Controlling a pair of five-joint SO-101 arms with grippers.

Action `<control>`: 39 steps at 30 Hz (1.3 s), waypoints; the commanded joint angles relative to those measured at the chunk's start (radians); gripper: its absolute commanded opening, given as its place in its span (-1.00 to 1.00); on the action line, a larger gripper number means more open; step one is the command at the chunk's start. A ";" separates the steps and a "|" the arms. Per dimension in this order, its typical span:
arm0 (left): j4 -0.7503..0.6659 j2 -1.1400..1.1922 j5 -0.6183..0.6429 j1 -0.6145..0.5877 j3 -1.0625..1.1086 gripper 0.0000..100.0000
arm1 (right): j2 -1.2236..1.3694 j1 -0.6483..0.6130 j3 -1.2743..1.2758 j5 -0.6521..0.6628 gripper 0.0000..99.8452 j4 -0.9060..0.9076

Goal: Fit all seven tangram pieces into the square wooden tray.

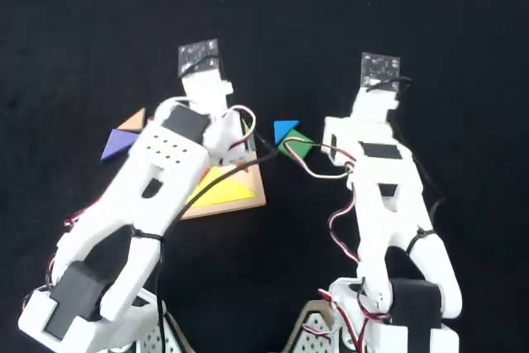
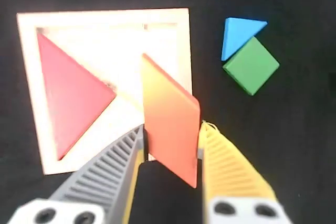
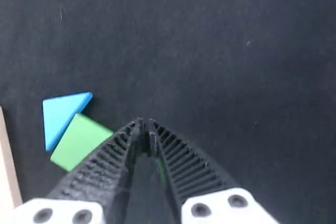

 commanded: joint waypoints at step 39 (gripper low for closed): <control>-0.302 0.198 0.055 0.082 0.147 -0.51 | -0.050 0.009 0.015 -0.008 -0.98 -0.071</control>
